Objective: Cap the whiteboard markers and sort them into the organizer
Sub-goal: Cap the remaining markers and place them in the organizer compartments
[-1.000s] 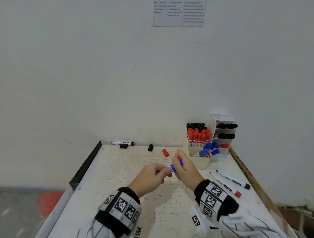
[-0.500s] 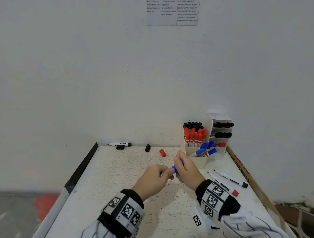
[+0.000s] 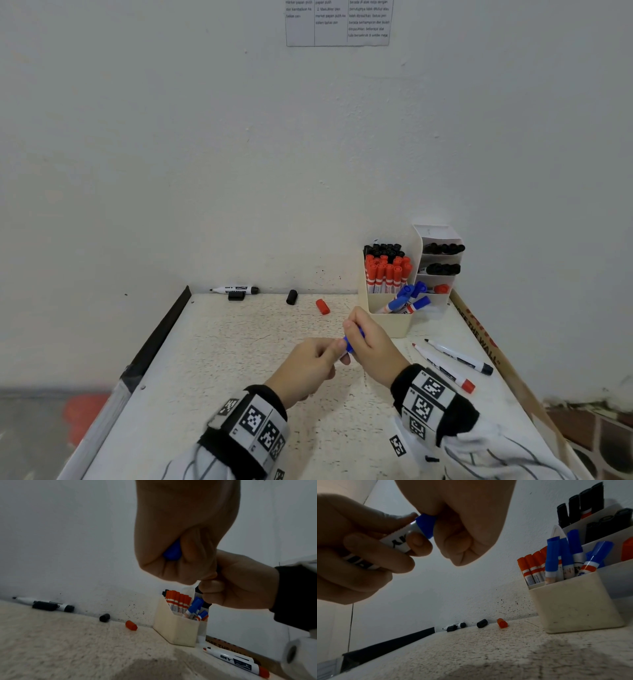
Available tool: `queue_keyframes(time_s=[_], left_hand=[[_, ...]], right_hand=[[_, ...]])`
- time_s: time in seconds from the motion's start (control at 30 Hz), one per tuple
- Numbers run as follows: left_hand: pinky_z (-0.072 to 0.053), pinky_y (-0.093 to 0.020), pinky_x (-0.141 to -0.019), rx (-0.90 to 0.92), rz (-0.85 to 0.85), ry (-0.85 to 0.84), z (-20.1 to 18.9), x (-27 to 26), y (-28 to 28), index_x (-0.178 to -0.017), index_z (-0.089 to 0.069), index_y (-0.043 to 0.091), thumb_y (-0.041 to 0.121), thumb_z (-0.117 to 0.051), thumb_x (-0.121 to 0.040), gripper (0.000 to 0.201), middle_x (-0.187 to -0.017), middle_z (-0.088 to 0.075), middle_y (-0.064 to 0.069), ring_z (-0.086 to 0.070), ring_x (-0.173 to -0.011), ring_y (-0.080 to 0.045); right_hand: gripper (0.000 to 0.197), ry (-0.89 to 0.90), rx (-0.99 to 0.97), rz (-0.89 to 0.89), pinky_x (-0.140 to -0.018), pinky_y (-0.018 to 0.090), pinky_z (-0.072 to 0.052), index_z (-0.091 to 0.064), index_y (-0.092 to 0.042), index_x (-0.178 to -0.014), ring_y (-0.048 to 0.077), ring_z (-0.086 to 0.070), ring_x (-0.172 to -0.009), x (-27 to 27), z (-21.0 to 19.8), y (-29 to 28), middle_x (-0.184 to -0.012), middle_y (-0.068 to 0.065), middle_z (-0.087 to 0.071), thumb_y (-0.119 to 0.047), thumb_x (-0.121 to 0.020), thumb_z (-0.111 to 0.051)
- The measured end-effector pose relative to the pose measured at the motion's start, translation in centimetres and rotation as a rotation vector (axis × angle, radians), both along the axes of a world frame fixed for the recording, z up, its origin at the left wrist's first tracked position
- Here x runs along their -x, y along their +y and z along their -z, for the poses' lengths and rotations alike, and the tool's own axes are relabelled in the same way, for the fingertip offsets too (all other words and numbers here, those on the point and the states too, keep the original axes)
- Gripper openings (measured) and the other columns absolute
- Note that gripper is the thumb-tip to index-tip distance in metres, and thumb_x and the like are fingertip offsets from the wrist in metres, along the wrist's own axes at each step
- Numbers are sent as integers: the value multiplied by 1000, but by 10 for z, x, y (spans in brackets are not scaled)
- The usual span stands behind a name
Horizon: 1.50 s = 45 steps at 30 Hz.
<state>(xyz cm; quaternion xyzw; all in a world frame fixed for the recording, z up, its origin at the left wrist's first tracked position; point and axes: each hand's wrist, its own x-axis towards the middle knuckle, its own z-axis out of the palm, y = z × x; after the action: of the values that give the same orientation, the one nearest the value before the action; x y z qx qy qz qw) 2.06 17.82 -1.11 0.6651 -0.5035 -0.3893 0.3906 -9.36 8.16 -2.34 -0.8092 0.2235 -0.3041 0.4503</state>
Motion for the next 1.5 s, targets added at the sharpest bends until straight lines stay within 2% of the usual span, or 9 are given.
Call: queue_keyframes(time_s=[0.23, 0.4, 0.57, 0.67, 0.73, 0.83, 1.2, 1.33, 1.5], left_hand=[[-26, -16, -37, 37, 45, 26, 13, -3, -24, -81, -60, 21, 42, -39, -96, 33, -56, -43, 6, -30, -36, -4], [-39, -12, -53, 134, 70, 8, 16, 1, -50, -91, -61, 14, 36, -48, -94, 26, -70, -52, 6, -46, -55, -2], [-38, -21, -71, 111, 53, -36, 30, -4, -73, -97, -63, 27, 37, -46, -95, 20, -82, -52, 7, -48, -75, -9], [-37, -24, -91, 61, -39, -221, 38, -17, -89, -119, -60, 17, 34, -41, -98, 33, -116, -58, 2, -52, -107, -11], [-33, -24, -98, -19, -57, -360, 46, -28, -100, -129, -53, 12, 31, -39, -98, 38, -132, -51, -3, -47, -119, -15], [-29, -39, -110, -208, -36, -538, 61, -45, -117, -138, -41, 16, 35, -36, -98, 46, -147, -35, -5, -36, -133, -21], [-19, -44, -113, -342, 115, -882, 75, -59, -146, -149, -11, 17, 31, -27, -100, 54, -157, -1, 1, -8, -144, -18], [-32, -41, -107, -260, 65, -950, 76, -60, -150, -146, -20, 14, 22, -35, -96, 53, -149, -21, -7, -28, -134, -25], [-40, -34, -98, -270, 17, -980, 71, -65, -149, -134, -39, 12, 11, -38, -95, 39, -133, -36, -9, -37, -123, -24]], right_hand=[[20, 173, 95, -10, -61, 17, -39, -37, -26, -80, 1, -42, -60, 11, -2, -16, -70, -7, -45, -19, -98, -37], [9, 103, 90, 94, -58, 14, -40, -46, -21, -89, 1, -48, -56, 27, -18, -29, -74, -9, -51, -16, -92, -52], [20, -73, 112, 321, -67, 13, -49, -51, -25, -91, 9, -57, -74, 51, -26, -43, -90, -3, -55, -8, -85, -60], [18, -252, 201, 553, -65, 5, -47, -51, -15, -94, 5, -56, -74, 69, -35, -58, -88, -2, -53, -1, -85, -59], [18, -323, 304, 683, -64, 6, -46, -51, -12, -96, 6, -54, -73, 83, -37, -74, -89, 2, -51, 0, -85, -58], [16, -328, 446, 798, -66, 5, -44, -54, -7, -99, 12, -51, -72, 101, -32, -96, -92, 1, -48, -1, -85, -58], [19, -55, 544, 727, -71, 5, -43, -60, 2, -99, 15, -52, -84, 97, 19, -143, -99, 11, -53, 8, -80, -60], [24, 8, 417, 702, -78, 20, -48, -58, -3, -105, 17, -57, -85, 86, 26, -153, -98, 7, -60, 5, -82, -58], [25, 96, 327, 740, -81, 35, -53, -60, -3, -105, 22, -61, -87, 74, 36, -164, -98, 11, -62, -1, -81, -63]])
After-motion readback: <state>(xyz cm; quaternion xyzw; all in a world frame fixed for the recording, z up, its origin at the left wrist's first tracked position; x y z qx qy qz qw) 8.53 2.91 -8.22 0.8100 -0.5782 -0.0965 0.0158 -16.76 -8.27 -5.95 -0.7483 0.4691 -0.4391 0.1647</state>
